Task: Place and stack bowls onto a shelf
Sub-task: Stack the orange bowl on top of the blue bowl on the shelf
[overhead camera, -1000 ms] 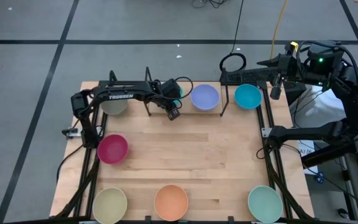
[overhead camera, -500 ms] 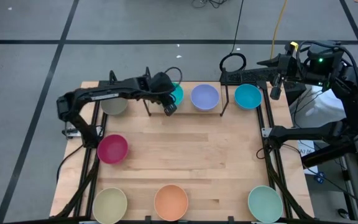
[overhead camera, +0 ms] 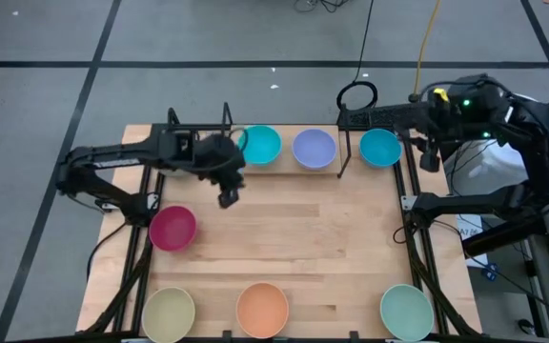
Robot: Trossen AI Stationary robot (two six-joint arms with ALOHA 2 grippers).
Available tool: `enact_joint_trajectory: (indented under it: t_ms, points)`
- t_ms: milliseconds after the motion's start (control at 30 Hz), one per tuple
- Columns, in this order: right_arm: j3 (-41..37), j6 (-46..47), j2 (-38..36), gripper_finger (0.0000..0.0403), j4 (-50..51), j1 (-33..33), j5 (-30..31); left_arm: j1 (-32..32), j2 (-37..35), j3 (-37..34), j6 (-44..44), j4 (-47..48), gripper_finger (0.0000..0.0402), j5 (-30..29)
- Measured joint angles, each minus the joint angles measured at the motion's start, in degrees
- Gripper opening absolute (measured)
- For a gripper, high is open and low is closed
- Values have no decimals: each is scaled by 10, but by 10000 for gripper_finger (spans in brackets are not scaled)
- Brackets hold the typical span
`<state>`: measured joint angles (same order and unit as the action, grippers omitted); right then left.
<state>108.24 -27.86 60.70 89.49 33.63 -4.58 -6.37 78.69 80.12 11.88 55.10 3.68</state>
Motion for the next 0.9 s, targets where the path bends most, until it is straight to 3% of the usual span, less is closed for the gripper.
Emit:
enact_joint_trajectory:
  t_ms: [100, 300, 500, 900]
  points:
    - [-13, 16, 2, 128, 2, 0, -11, 44, 1, 0, 30, 30, 104, 29]
    - [-59, 21, 5, 128, 5, -5, -102, 134, 0, 0, 94, 4, 104, 70]
    - [-119, 17, 5, 128, 5, -34, -105, 210, 12, 0, 203, -16, 104, 58]
    - [-221, 17, 8, 128, -96, -96, -104, 317, 113, 0, 299, -77, 104, 51]
